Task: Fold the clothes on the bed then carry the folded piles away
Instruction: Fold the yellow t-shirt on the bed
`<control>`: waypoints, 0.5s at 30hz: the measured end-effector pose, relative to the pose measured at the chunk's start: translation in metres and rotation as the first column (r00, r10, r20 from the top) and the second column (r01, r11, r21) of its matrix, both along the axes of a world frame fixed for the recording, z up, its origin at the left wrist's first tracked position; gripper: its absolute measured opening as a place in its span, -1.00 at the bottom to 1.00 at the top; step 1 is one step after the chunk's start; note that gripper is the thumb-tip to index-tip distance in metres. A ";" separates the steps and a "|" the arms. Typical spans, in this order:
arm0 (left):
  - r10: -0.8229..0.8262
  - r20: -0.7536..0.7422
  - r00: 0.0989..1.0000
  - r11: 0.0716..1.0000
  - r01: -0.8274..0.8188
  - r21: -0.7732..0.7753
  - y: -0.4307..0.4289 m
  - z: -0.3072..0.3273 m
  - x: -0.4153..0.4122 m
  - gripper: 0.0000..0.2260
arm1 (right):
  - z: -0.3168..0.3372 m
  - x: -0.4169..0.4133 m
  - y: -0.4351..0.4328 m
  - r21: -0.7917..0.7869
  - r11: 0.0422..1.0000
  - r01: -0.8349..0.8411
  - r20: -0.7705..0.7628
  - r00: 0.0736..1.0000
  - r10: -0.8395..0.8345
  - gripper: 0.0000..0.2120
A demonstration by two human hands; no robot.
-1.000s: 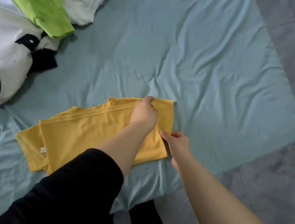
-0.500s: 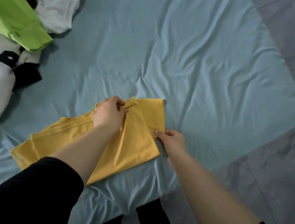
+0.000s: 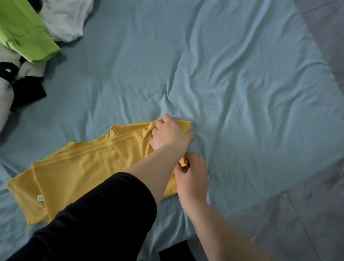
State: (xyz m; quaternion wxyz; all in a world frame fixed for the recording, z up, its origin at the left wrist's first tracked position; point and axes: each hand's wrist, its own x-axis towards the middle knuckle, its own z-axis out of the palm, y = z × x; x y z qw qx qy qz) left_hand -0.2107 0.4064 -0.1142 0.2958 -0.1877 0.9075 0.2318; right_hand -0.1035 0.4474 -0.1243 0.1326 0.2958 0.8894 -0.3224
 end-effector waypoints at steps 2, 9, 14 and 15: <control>0.085 -0.036 0.996 0.985 -0.079 0.151 -0.015 0.004 -0.004 -0.71 | 0.001 0.001 0.003 0.019 0.998 -0.057 -0.031 0.998 0.058 -0.90; 0.135 -0.087 0.987 0.915 -0.090 0.393 -0.090 0.008 0.003 -0.77 | 0.001 0.009 0.022 0.085 0.916 -0.392 -0.173 0.900 0.401 -0.83; -0.038 -0.308 0.951 0.960 0.120 0.253 -0.098 0.009 0.018 -0.76 | -0.003 0.021 0.031 0.250 0.762 -0.598 -0.185 0.743 0.643 -0.66; -0.111 -0.387 0.915 0.971 0.183 0.154 -0.096 0.010 0.024 -0.80 | -0.004 0.024 0.034 0.284 0.739 -0.611 -0.184 0.722 0.667 -0.70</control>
